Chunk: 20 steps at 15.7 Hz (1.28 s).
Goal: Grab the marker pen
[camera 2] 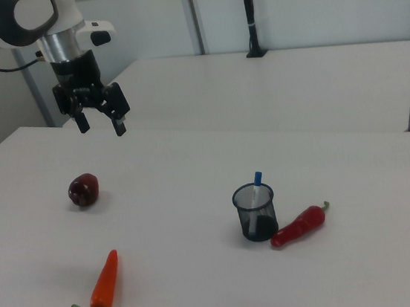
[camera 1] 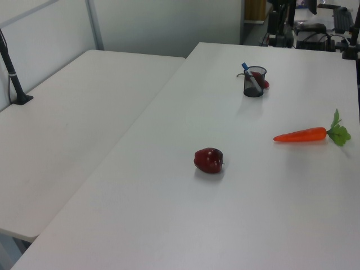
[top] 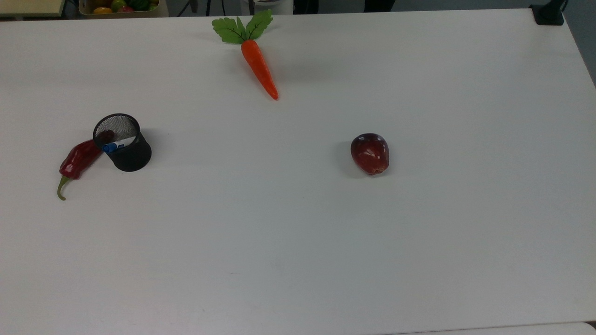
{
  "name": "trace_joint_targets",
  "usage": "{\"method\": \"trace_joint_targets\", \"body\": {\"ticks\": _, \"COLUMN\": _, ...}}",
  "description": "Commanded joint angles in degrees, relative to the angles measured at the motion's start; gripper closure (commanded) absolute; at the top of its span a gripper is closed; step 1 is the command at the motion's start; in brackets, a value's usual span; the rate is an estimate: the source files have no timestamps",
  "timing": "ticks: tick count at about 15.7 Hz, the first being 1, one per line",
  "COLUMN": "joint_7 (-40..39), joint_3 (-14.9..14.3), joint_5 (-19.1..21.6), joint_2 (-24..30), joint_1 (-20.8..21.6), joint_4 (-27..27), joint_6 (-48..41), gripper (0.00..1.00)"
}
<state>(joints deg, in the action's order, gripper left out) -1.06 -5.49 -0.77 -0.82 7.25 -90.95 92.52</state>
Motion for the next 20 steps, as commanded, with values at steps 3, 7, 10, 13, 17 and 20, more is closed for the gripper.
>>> {"method": "trace_joint_targets", "body": {"ticks": 3, "joint_7": -0.9, "joint_3": 0.6, "joint_5": 0.1, "joint_2": 1.0, "joint_1": -0.4, "joint_4": -0.9, "joint_6": -2.1, "gripper": 0.0}}
{"method": "trace_joint_targets", "body": {"ticks": 7, "joint_7": -0.9, "joint_3": 0.6, "joint_5": 0.1, "joint_2": 1.2, "joint_1": -0.4, "joint_4": -0.9, "joint_6": -2.9, "gripper": 0.0}}
{"method": "trace_joint_targets", "body": {"ticks": 10, "joint_7": -1.3, "joint_3": 0.1, "joint_5": 0.2, "joint_2": 1.2, "joint_1": -0.7, "joint_4": -0.8, "joint_6": -3.7, "gripper": 0.0}}
{"method": "trace_joint_targets", "body": {"ticks": 13, "joint_7": -1.5, "joint_3": -0.2, "joint_5": 0.1, "joint_2": 1.1, "joint_1": -2.0, "joint_4": -0.8, "joint_6": -3.2, "gripper": 0.0}}
{"method": "trace_joint_targets", "body": {"ticks": 17, "joint_7": -2.5, "joint_3": -0.3, "joint_5": -1.1, "joint_2": 0.3, "joint_1": -5.9, "joint_4": -1.1, "joint_6": -1.6, "gripper": 0.0}}
{"method": "trace_joint_targets", "body": {"ticks": 20, "joint_7": -5.0, "joint_3": -0.6, "joint_5": -1.2, "joint_2": -1.6, "joint_1": -9.0, "joint_4": -1.3, "joint_6": 1.3, "gripper": 0.0}}
